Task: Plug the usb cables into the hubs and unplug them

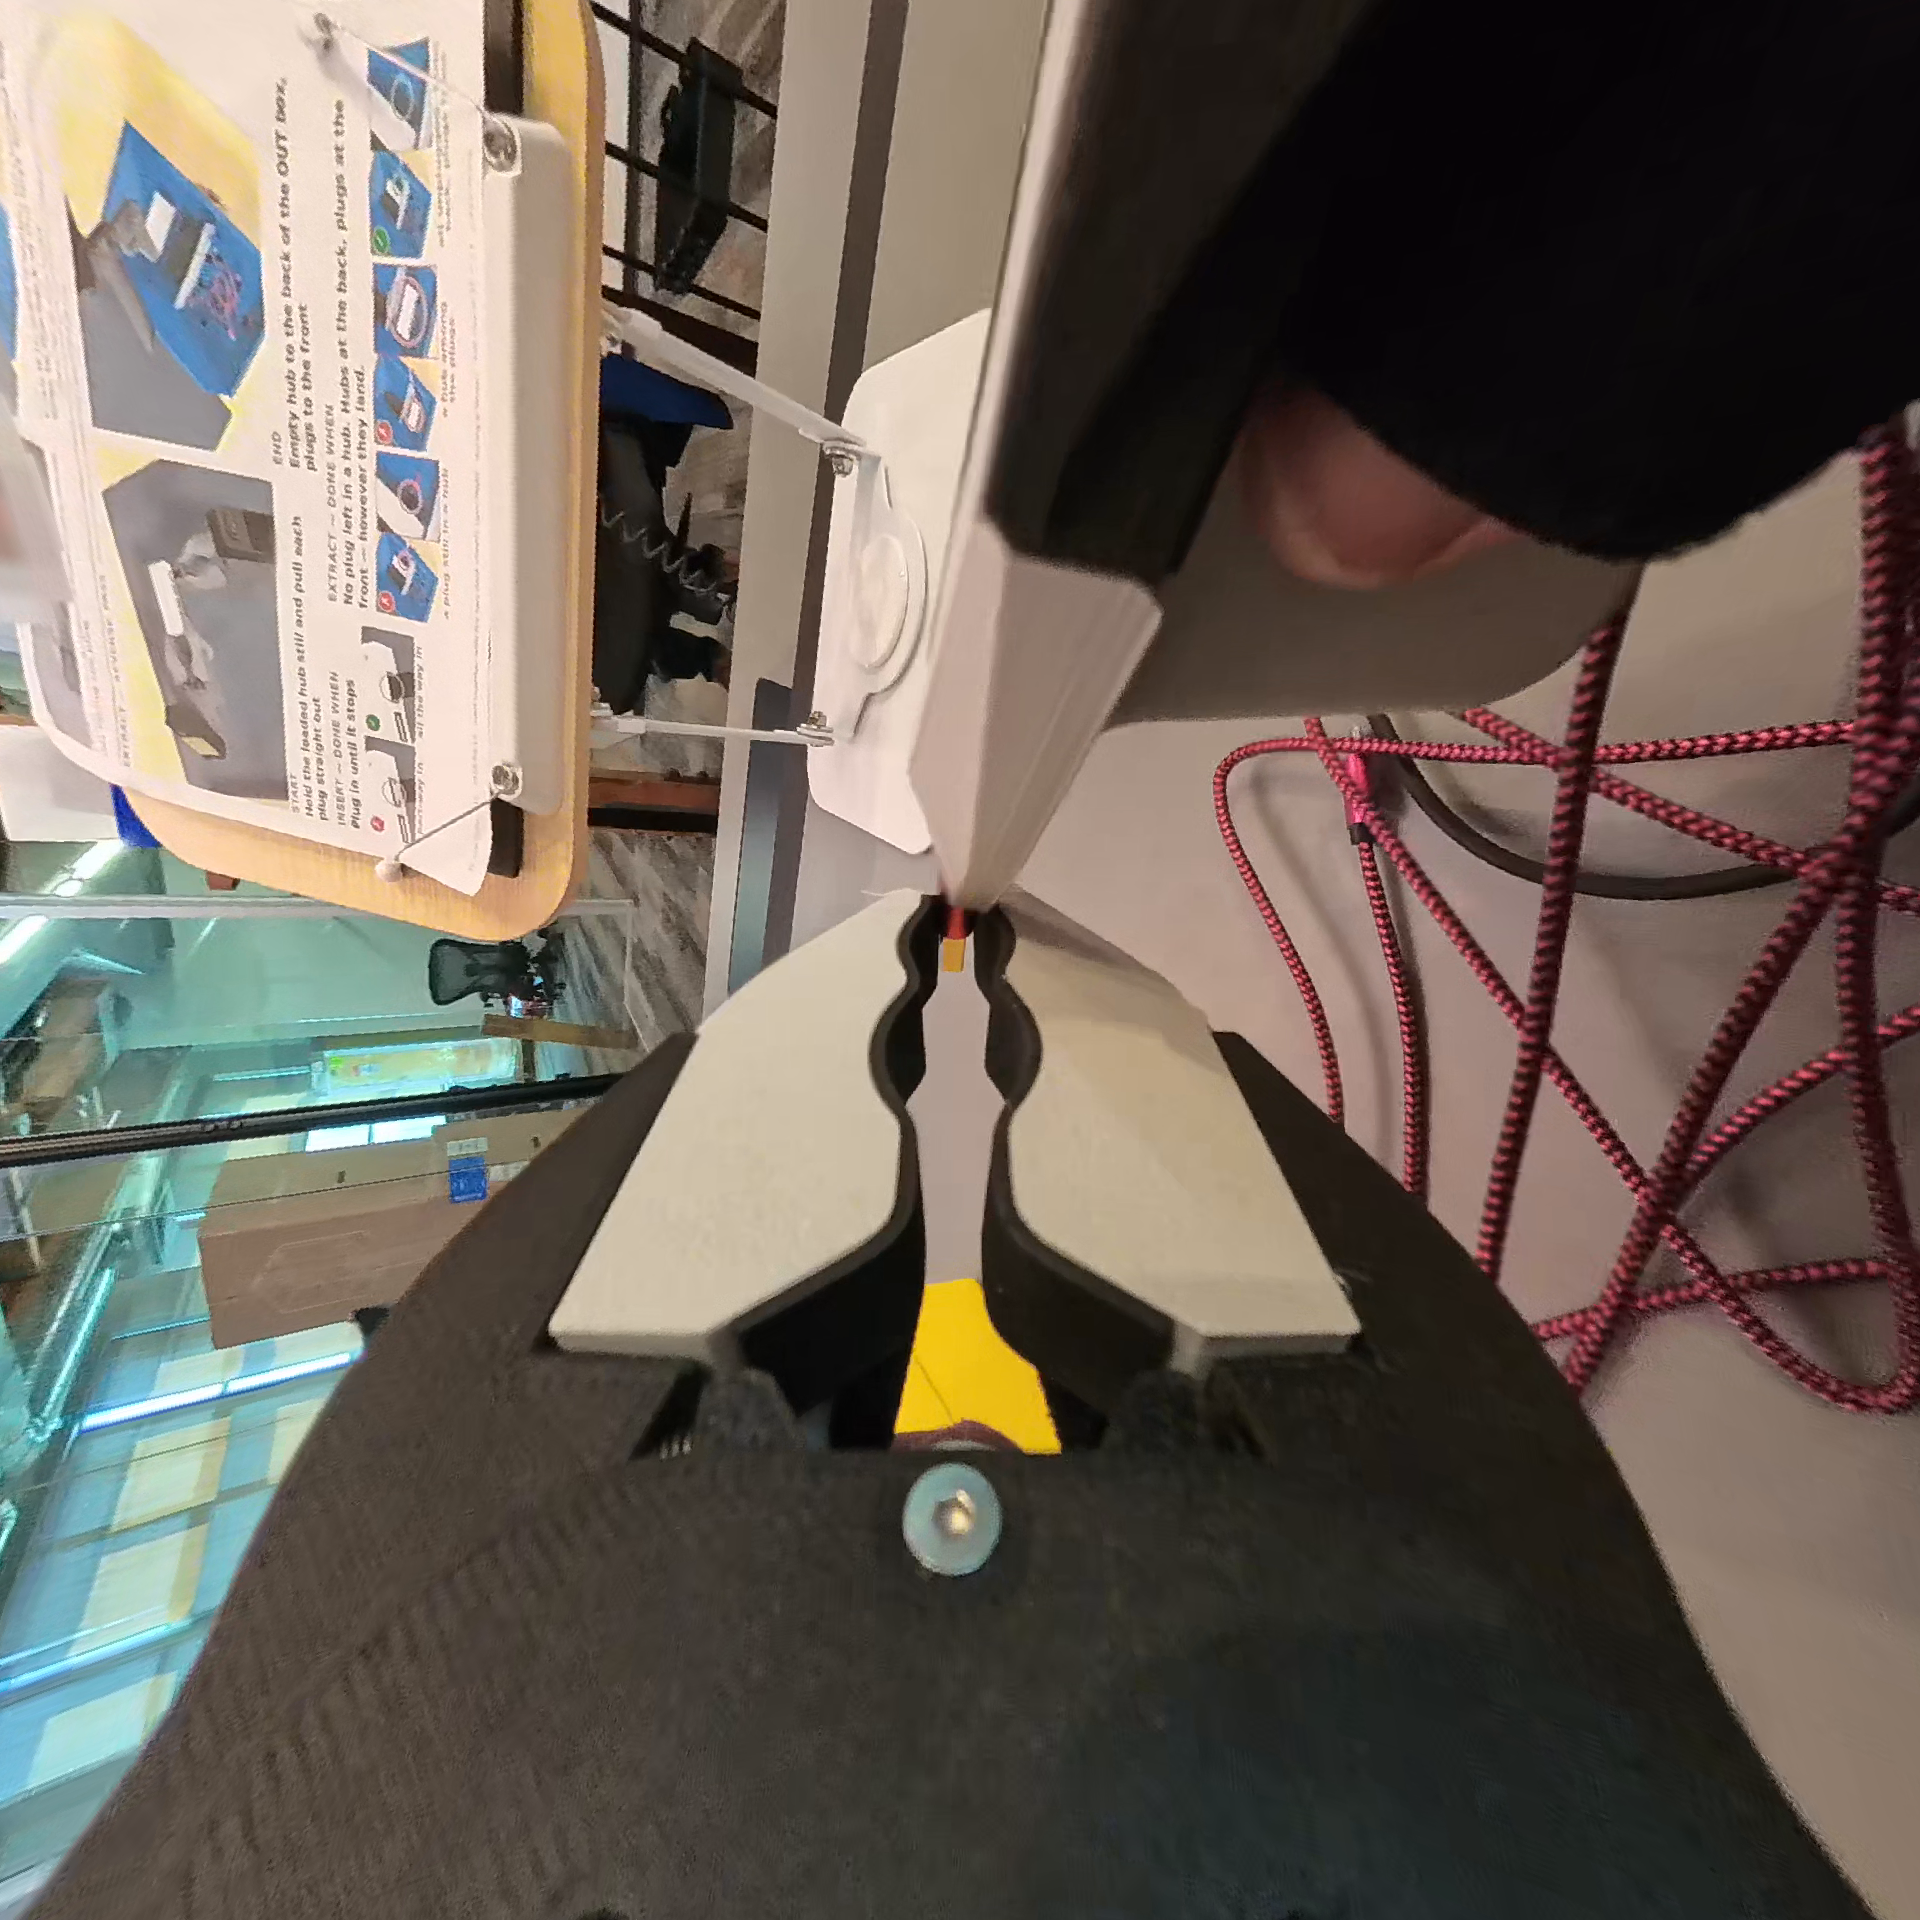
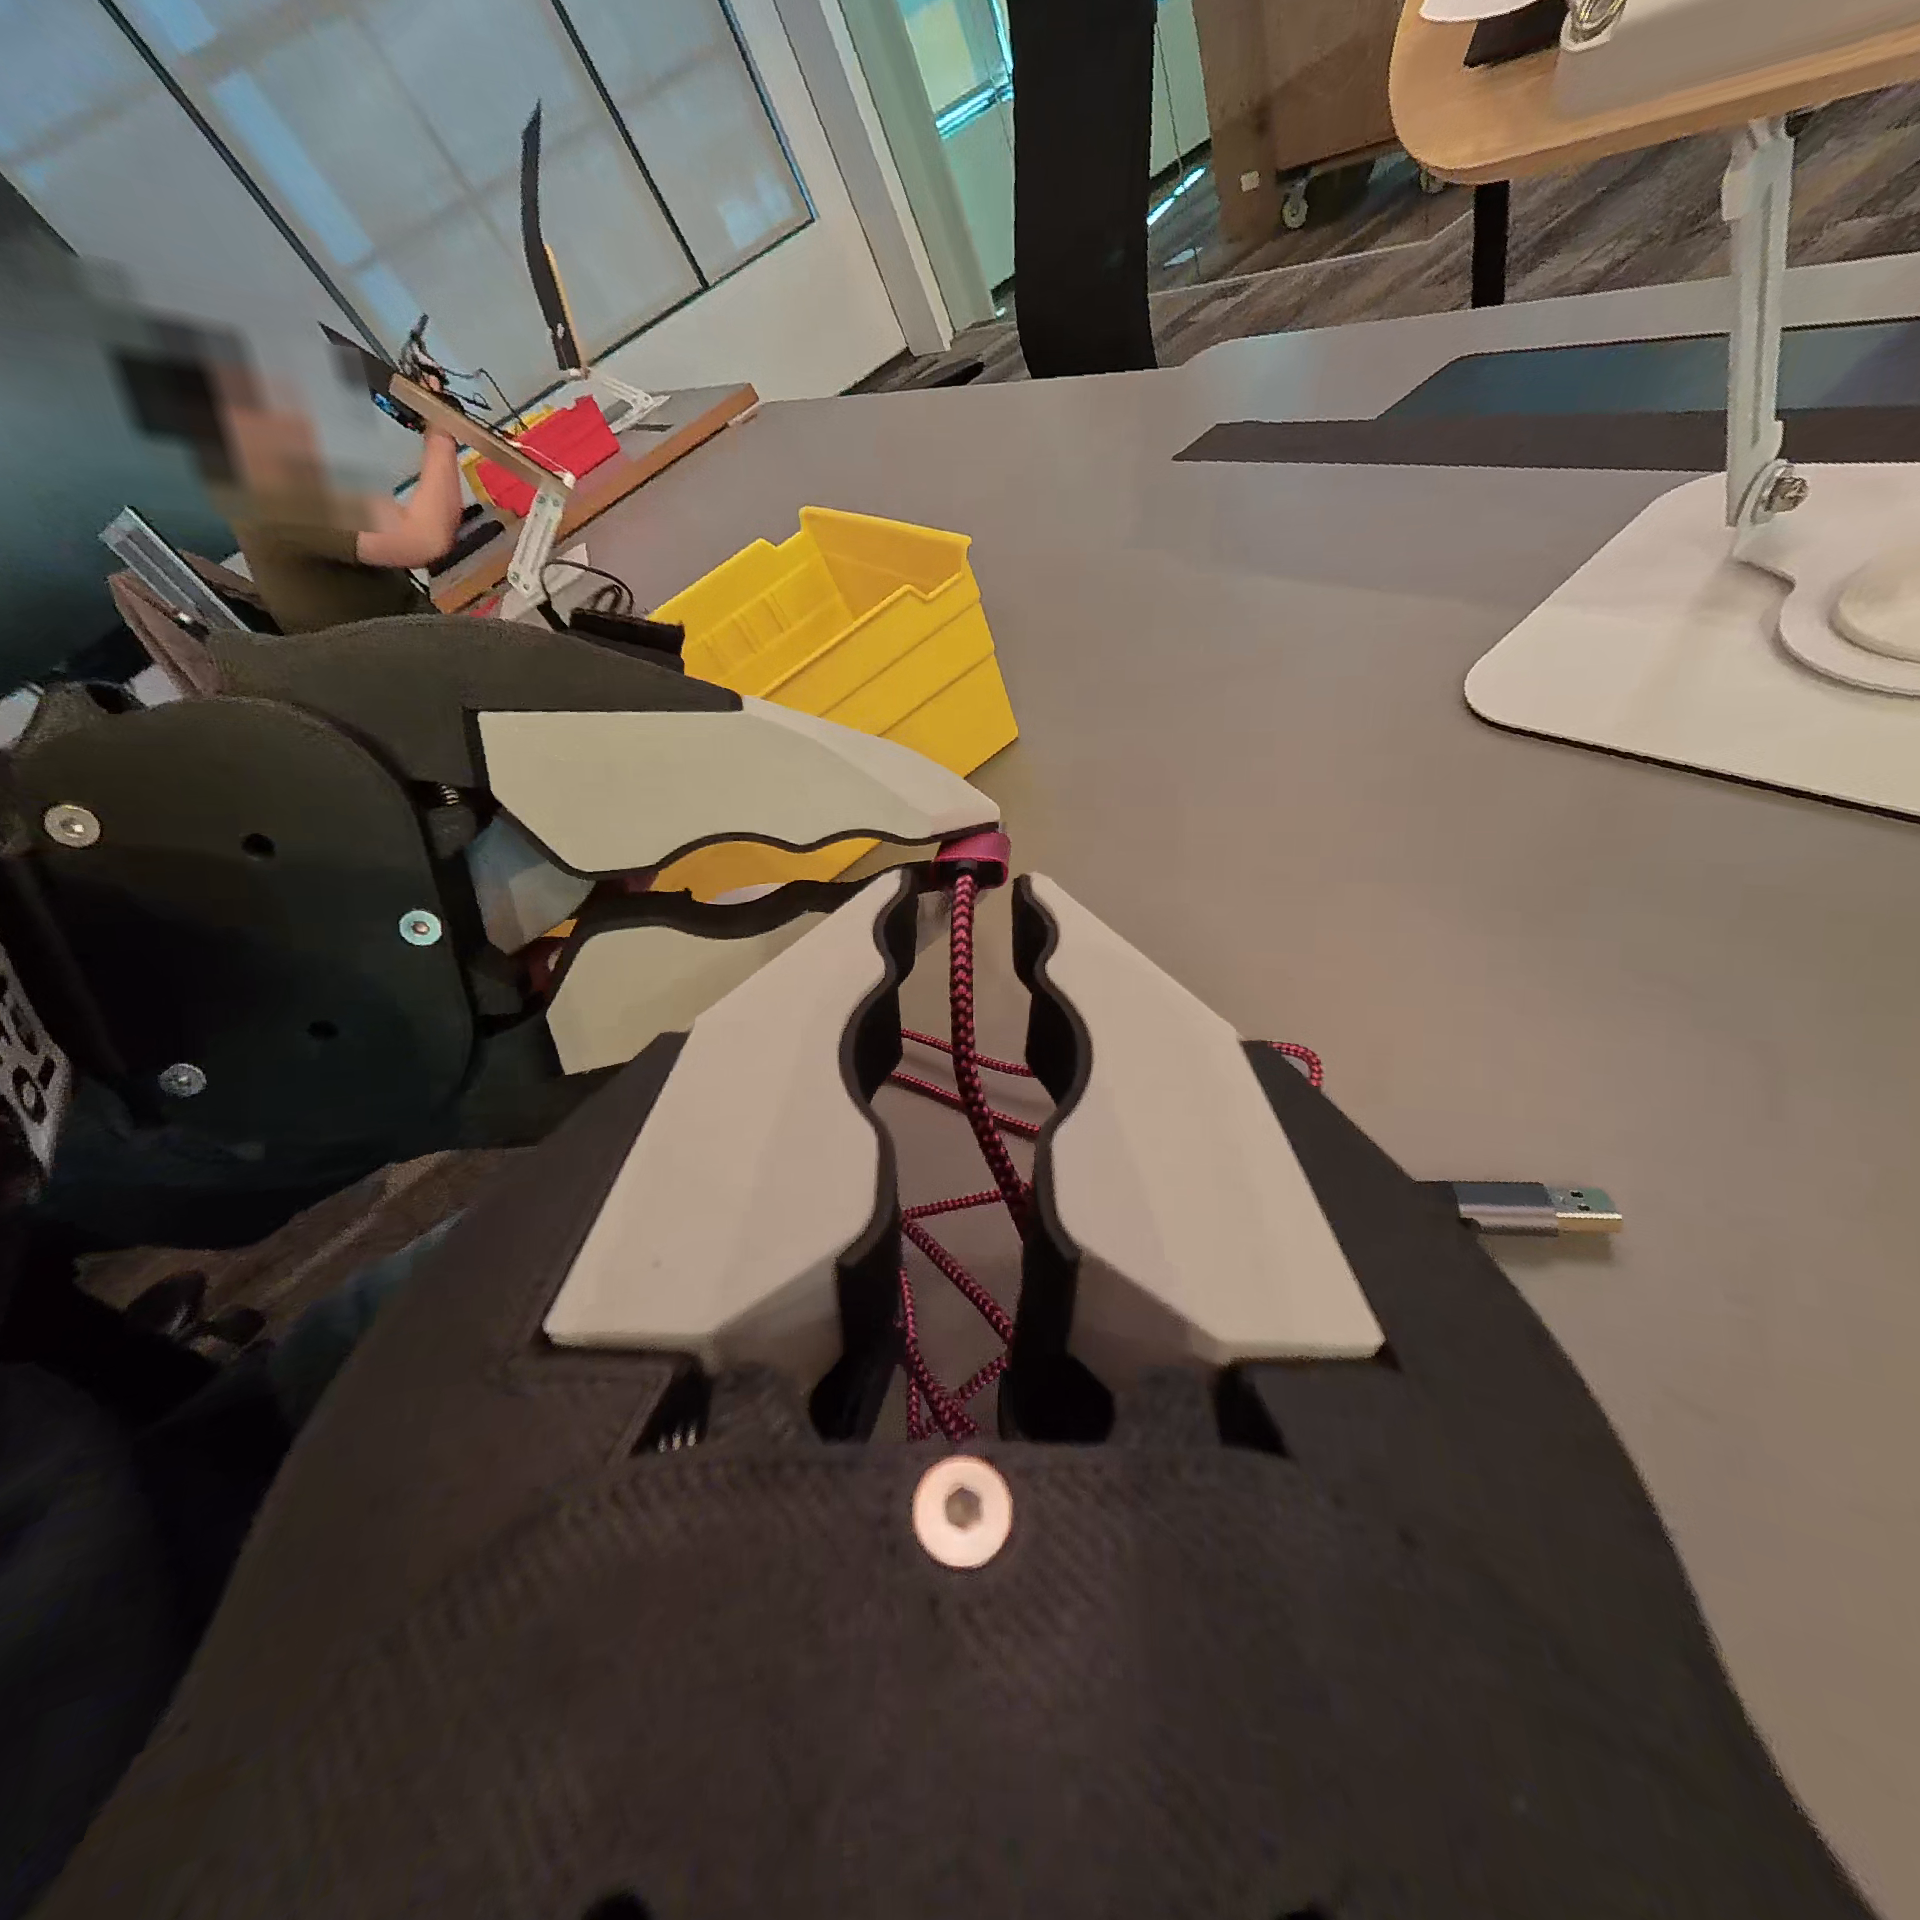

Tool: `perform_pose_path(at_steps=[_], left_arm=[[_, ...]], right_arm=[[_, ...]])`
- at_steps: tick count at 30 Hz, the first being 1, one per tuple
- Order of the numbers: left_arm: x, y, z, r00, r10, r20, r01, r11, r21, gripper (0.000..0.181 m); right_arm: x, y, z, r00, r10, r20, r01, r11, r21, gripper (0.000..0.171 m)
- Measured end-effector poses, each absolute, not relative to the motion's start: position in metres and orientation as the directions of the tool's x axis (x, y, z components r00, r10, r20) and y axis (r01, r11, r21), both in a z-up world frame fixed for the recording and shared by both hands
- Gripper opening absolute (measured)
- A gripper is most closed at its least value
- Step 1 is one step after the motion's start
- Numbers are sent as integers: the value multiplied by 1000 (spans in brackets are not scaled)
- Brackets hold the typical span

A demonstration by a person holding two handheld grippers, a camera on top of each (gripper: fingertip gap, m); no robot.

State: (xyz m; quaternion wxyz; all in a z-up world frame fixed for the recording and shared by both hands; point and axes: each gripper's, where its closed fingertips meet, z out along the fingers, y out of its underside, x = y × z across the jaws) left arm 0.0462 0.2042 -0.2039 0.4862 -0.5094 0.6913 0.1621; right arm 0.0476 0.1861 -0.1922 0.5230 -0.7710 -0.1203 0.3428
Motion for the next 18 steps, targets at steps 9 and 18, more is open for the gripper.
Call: perform_pose_path(at_steps=[9, 18], left_arm=[[52, 198, -208, -33, -544, -839, -859, 445, -255, 5], [56, 186, -202, -36, -665, -746, -748, 513, -422, 25]], right_arm=[[48, 187, -199, 754, 534, -383, -141, -438, -888, 13], [49, 172, -183, 654, 667, -356, -77, -409, -909, 13]])
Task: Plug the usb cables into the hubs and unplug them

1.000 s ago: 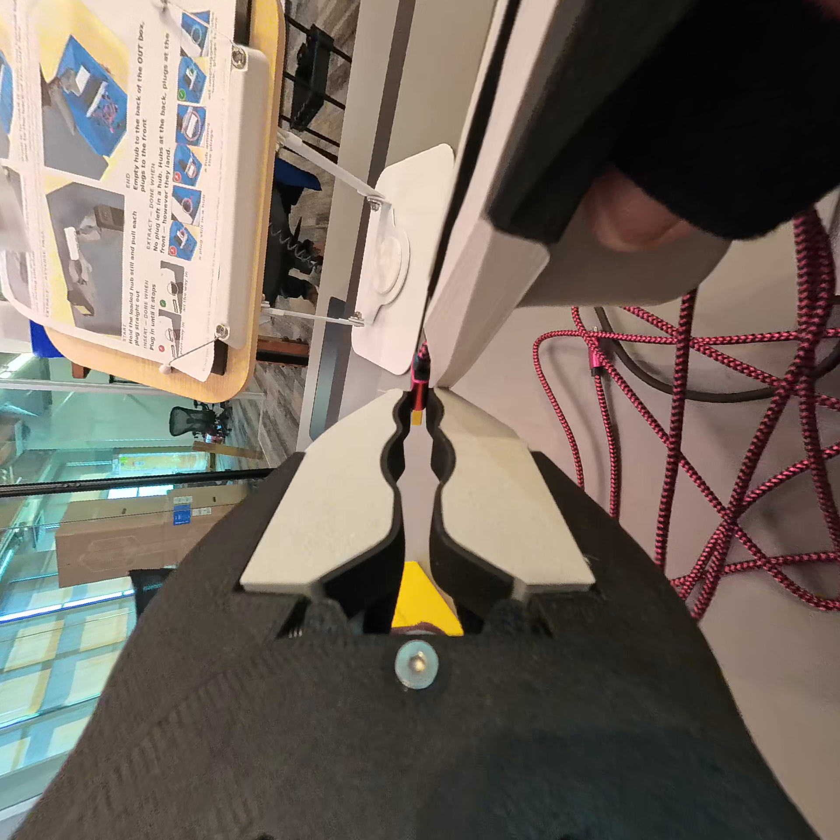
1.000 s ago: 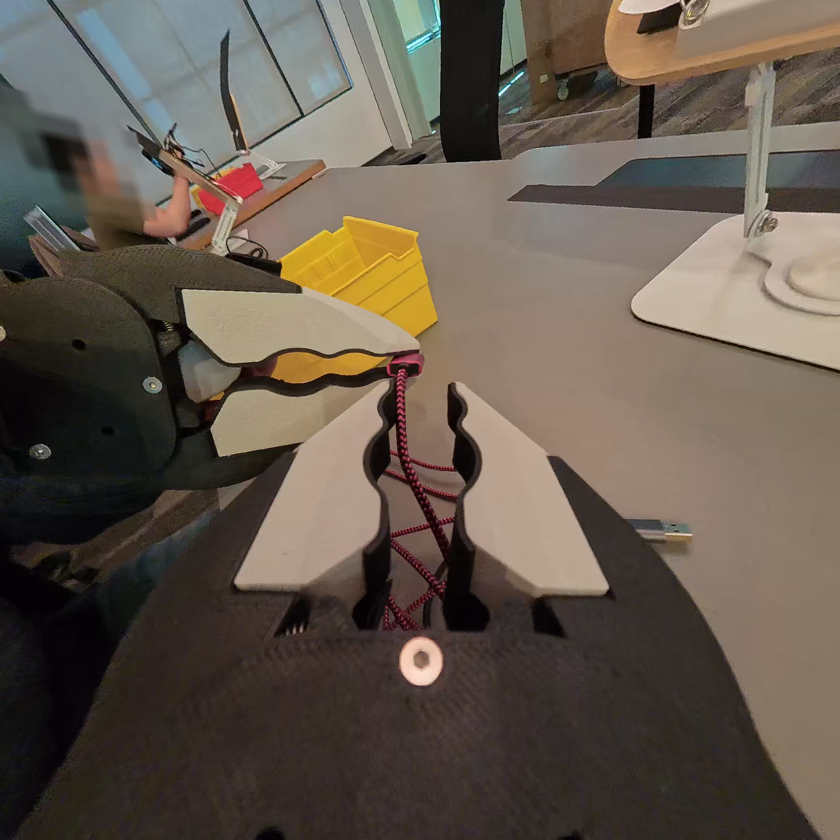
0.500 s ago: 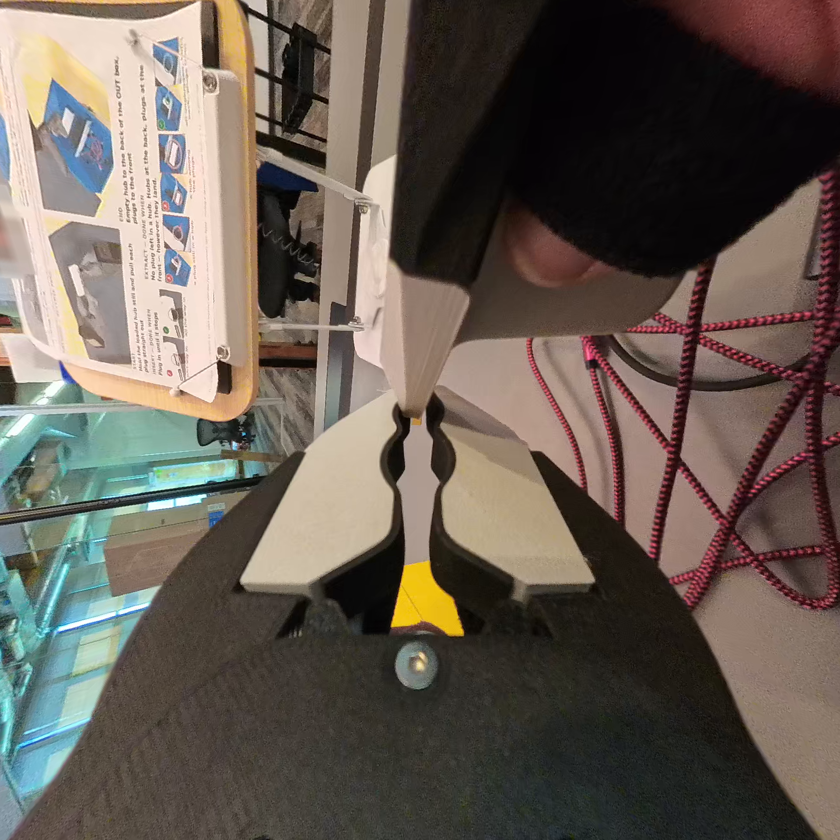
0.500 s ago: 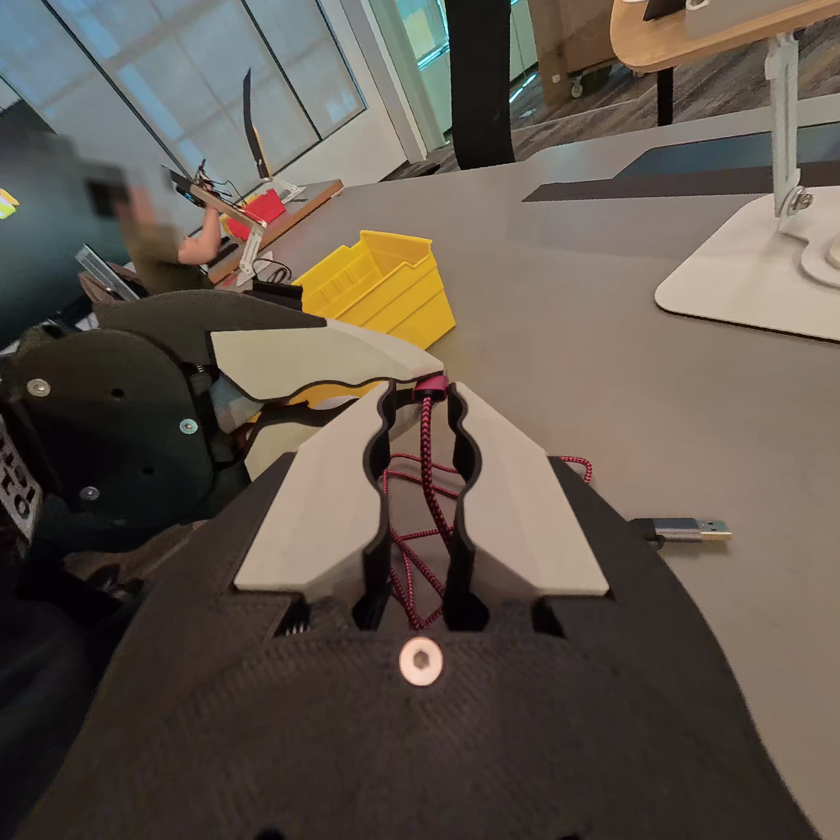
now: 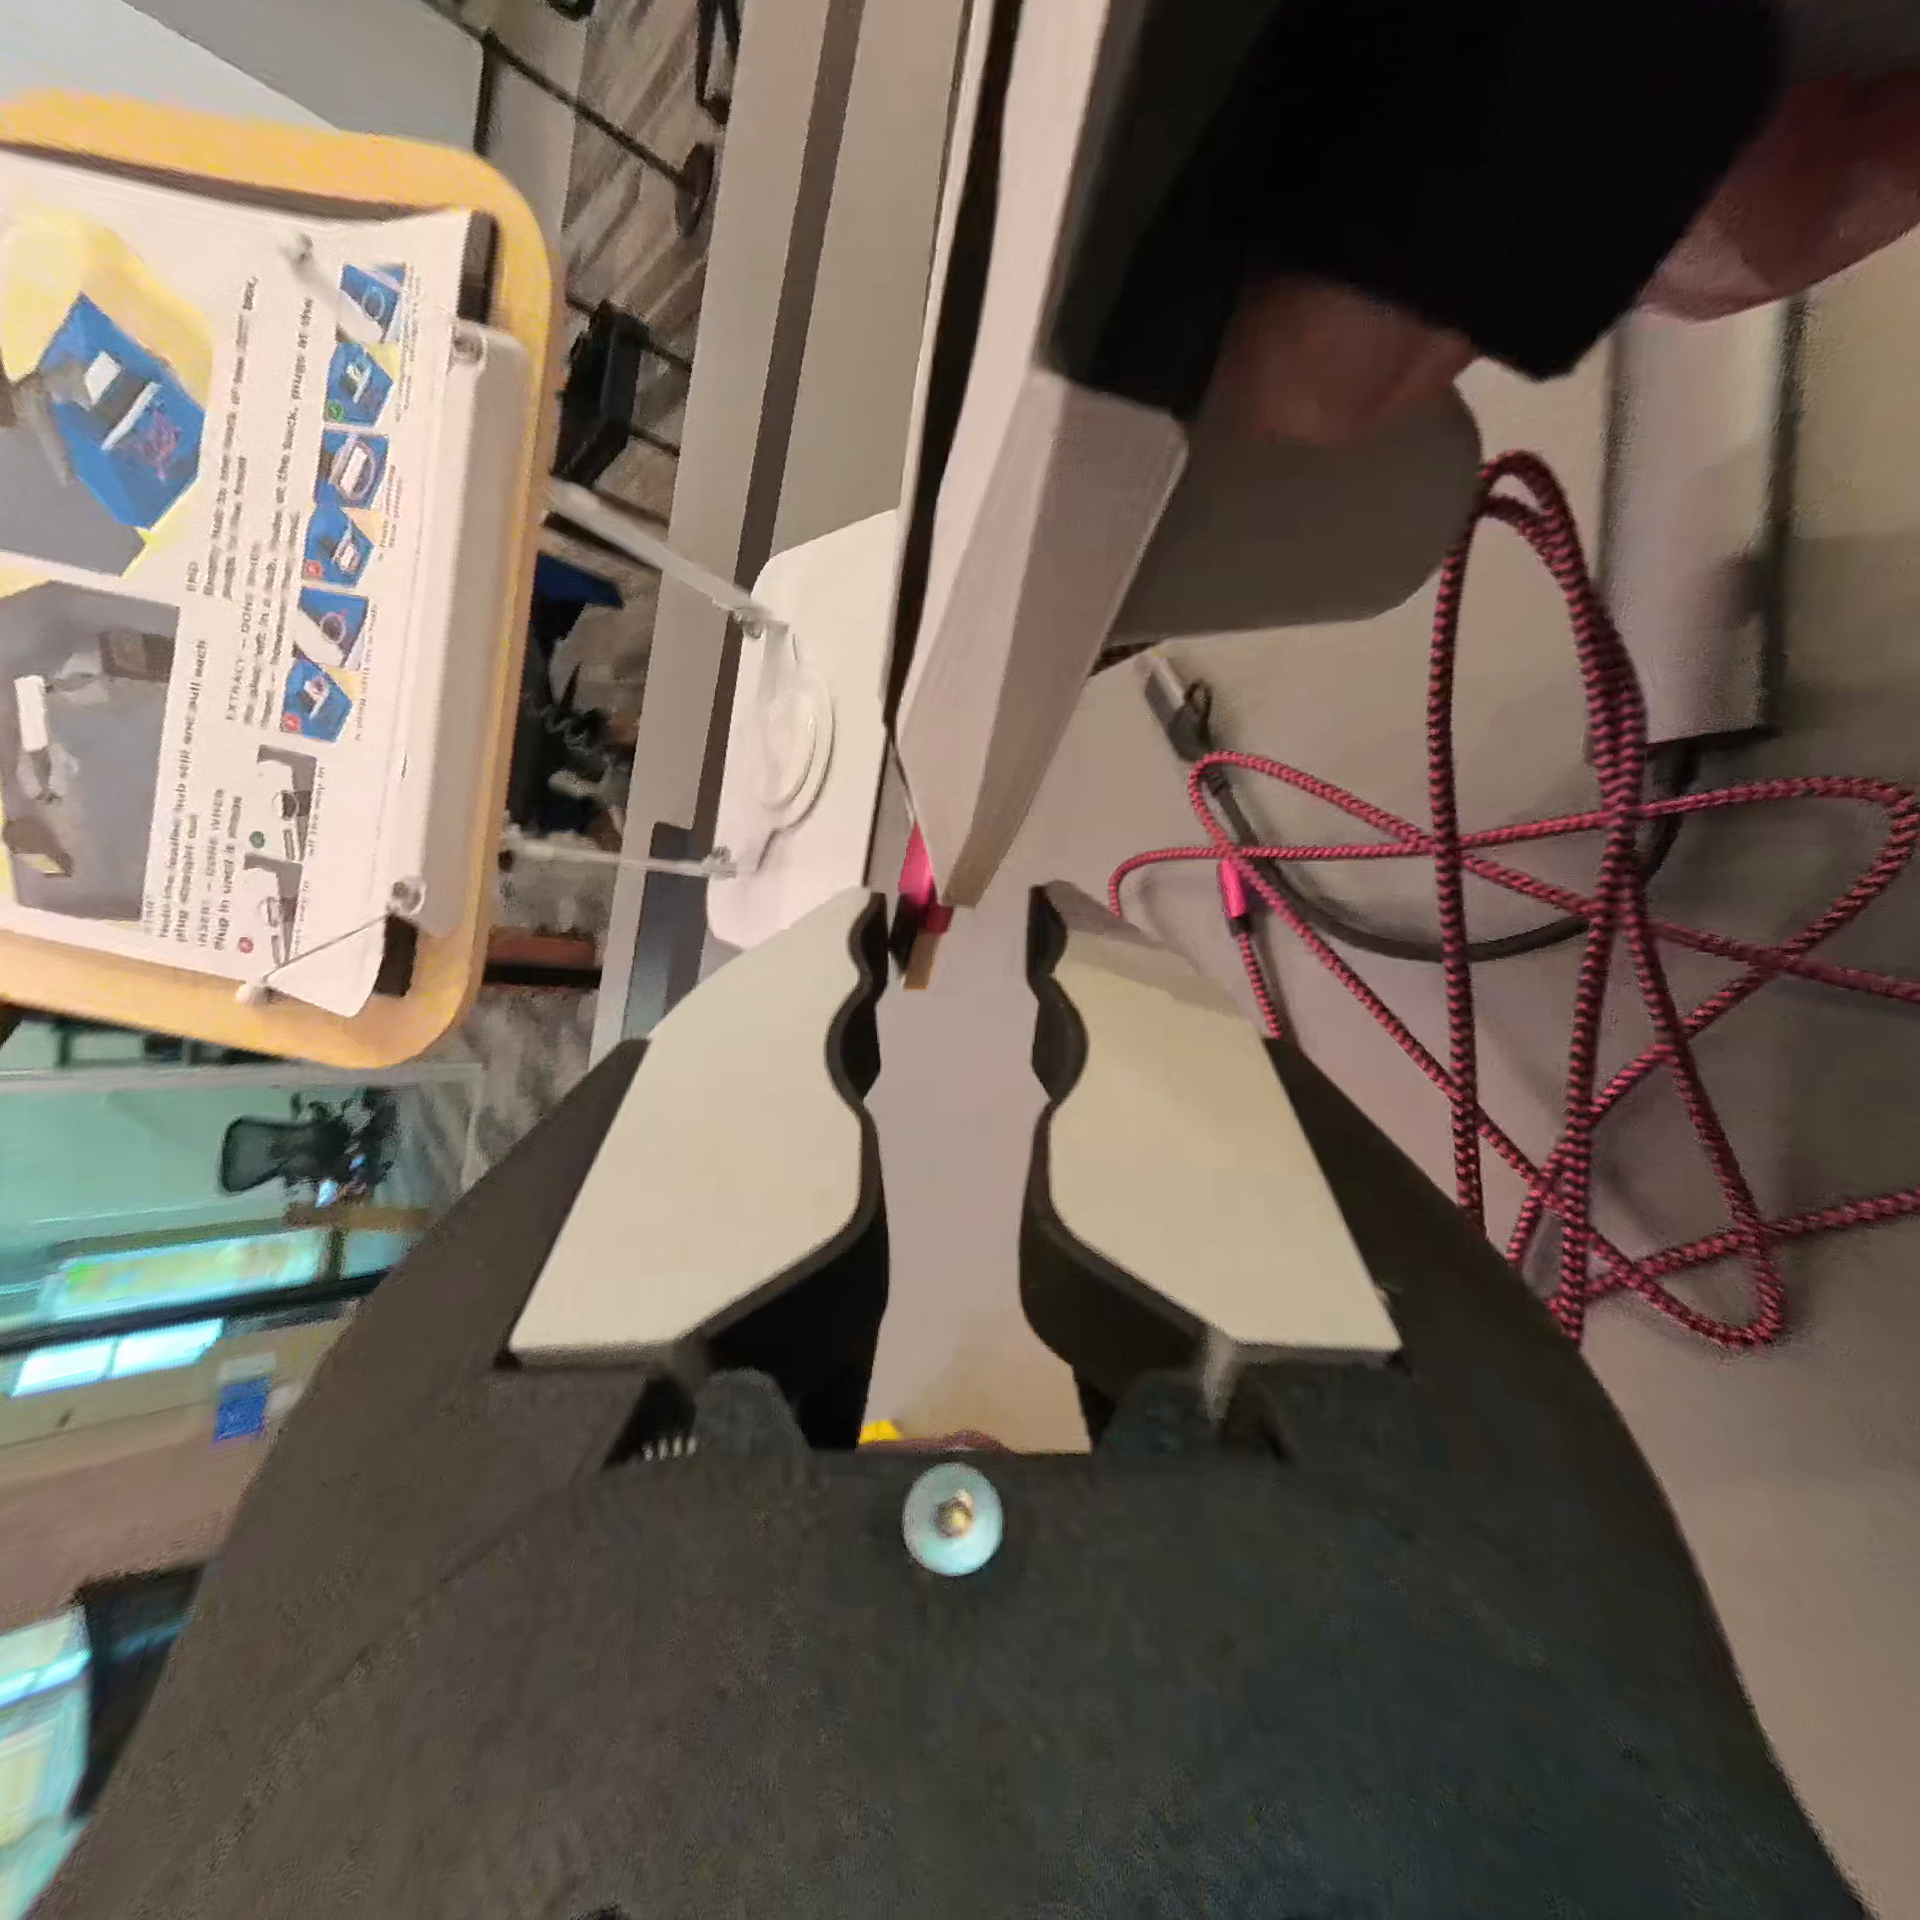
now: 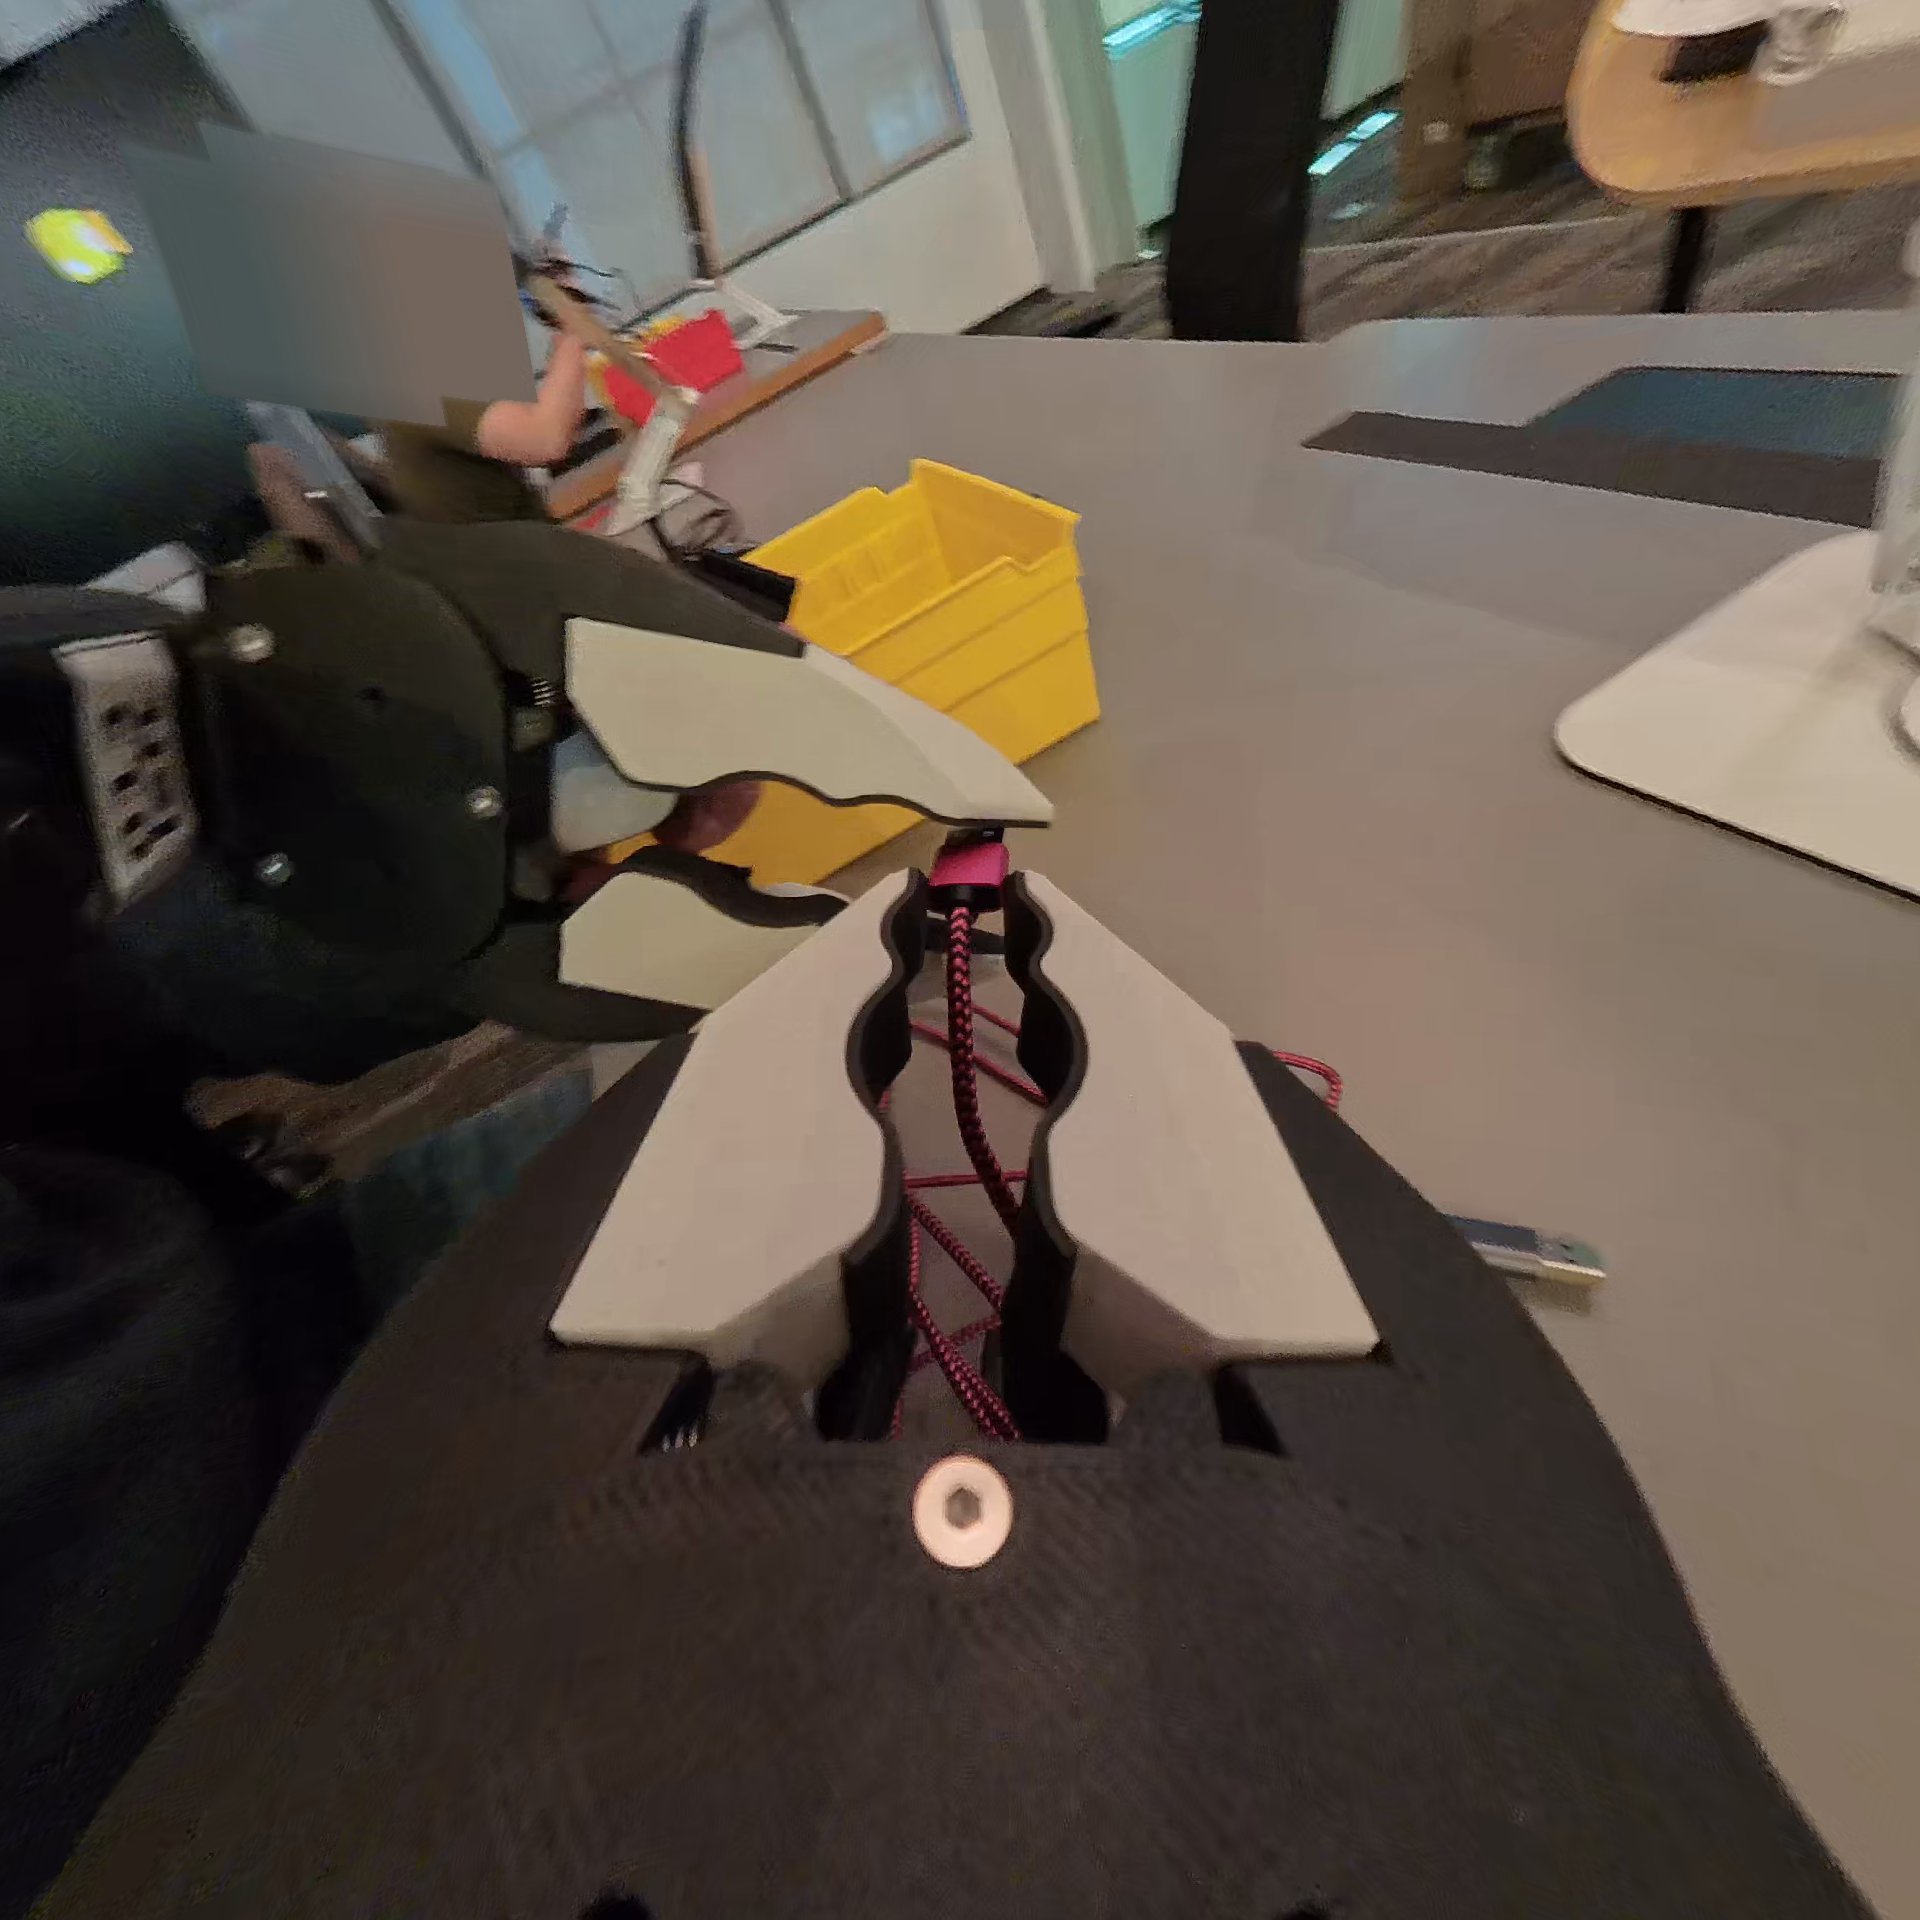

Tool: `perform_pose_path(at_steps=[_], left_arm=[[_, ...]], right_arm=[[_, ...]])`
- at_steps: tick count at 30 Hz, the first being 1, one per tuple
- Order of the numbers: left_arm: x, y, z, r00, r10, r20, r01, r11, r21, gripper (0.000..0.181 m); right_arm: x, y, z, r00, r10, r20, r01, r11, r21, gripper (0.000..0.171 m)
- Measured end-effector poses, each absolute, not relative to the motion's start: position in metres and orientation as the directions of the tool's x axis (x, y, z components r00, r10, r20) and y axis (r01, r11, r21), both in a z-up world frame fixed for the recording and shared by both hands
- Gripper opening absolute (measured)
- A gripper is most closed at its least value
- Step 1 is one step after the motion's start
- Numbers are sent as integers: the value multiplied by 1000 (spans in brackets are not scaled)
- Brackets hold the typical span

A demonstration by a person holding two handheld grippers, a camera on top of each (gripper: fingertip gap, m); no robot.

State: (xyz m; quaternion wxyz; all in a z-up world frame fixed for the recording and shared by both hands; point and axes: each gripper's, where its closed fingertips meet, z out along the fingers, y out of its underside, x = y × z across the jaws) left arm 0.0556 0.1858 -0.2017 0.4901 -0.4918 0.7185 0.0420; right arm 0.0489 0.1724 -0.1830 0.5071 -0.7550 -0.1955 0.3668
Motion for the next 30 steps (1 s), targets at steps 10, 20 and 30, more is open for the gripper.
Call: perform_pose_path(at_steps=[10, 20, 30], left_arm=[[58, 182, -184, 5, -603, -797, -751, 524, -401, 6], [59, 177, -185, 24, -595, -803, -780, 492, -388, 6], [47, 189, -172, 95, -682, -725, -716, 459, -526, 30]], right_arm=[[47, 167, -170, 615, 697, -370, -121, -380, -917, 13], [45, 165, -172, 589, 690, -421, -171, -403, -899, 13], [64, 162, -162, 571, 708, -414, -190, -377, -906, 13]])
